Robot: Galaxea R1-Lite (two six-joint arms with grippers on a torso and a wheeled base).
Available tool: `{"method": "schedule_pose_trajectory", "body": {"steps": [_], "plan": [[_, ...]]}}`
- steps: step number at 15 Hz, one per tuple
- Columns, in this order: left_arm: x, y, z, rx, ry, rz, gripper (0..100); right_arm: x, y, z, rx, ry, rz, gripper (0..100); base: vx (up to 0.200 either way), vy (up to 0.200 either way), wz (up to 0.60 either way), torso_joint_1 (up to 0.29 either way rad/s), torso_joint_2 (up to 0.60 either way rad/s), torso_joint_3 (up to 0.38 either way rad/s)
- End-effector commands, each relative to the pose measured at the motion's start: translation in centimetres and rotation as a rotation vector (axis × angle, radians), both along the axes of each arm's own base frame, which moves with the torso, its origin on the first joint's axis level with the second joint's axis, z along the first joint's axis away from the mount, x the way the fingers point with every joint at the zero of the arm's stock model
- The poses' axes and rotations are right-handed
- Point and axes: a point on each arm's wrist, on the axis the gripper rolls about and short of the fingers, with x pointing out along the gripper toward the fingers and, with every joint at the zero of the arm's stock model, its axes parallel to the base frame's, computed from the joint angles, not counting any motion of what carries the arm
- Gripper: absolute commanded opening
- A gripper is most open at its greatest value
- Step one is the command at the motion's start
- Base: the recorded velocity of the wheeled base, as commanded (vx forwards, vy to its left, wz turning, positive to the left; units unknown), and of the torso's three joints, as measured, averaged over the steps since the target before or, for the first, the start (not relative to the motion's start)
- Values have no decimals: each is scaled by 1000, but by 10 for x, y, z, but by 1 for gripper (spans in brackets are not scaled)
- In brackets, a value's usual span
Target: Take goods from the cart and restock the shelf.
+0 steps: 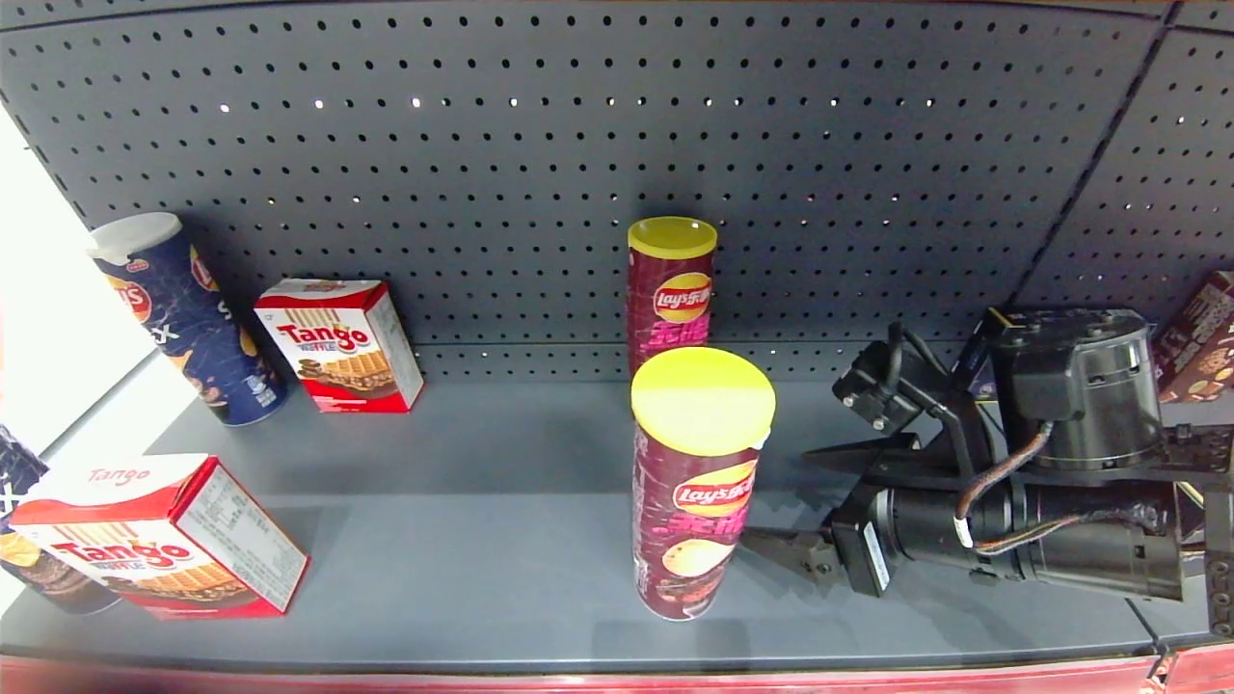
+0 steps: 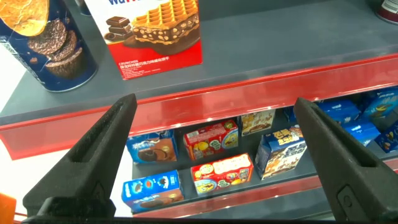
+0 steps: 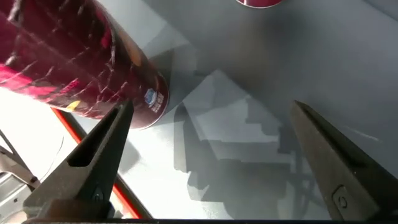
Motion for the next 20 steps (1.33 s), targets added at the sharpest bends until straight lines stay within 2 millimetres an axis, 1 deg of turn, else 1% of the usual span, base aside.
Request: {"method": "schedule_pose_trajectory", "body": {"steps": [1, 2, 4, 5, 6, 7, 8, 9, 10, 11, 12, 14, 15, 17, 18, 19, 20], "plan": [[0, 0, 0, 0, 2, 0, 100, -1, -2, 1, 4, -6, -3, 100, 0, 0, 0, 0, 0, 0], [0, 0, 0, 0, 2, 0, 100, -1, -4, 5, 17, -21, -12, 100, 0, 0, 0, 0, 0, 0], [0, 0, 0, 0, 0, 0, 100, -1, -23, 18, 51, -70, -78, 100, 0, 0, 0, 0, 0, 0], [0, 0, 0, 0, 0, 0, 100, -3, -38, 29, 76, -105, -123, 100, 0, 0, 0, 0, 0, 0], [0, 0, 0, 0, 0, 0, 100, -9, -58, 41, 106, -155, -186, 100, 0, 0, 0, 0, 0, 0], [0, 0, 0, 0, 0, 0, 100, -20, -80, 54, 135, -214, -251, 100, 0, 0, 0, 0, 0, 0], [0, 0, 0, 0, 2, 0, 100, -36, -99, 62, 157, -266, -311, 100, 0, 0, 0, 0, 0, 0], [0, 0, 0, 0, 0, 0, 100, -61, -122, 67, 176, -331, -388, 100, 0, 0, 0, 0, 0, 0], [0, 0, 0, 0, 0, 0, 100, -87, -139, 65, 185, -386, -459, 100, 0, 0, 0, 0, 0, 0], [0, 0, 0, 0, 0, 0, 100, -114, -149, 54, 190, -426, -510, 100, 0, 0, 0, 0, 0, 0], [0, 0, 0, 0, 0, 0, 100, -139, -156, 38, 191, -457, -565, 100, 0, 0, 0, 0, 0, 0], [0, 0, 0, 0, 2, -1, 100, -173, -163, 6, 194, -498, -618, 100, 0, 0, 0, 0, 0, 0], [0, 0, 0, 0, 2, 0, 100, -187, -166, -7, 189, -517, -675, 100, 0, 0, 0, 0, 0, 0], [0, 0, 0, 0, 2, -1, 100, -205, -168, -22, 171, -505, -722, 100, 0, 0, 0, 0, 0, 0], [0, 0, 0, 0, 0, 0, 100, -221, -169, -37, 155, -474, -728, 100, 0, 0, 0, 0, 0, 0], [0, 0, 0, 0, 2, 0, 100, -225, -169, -41, 150, -466, -733, 100, 0, 0, 0, 0, 0, 0], [0, 0, 0, 0, 2, 0, 100, -235, -170, -52, 142, -456, -747, 100, 0, 0, 0, 0, 0, 0]]}}
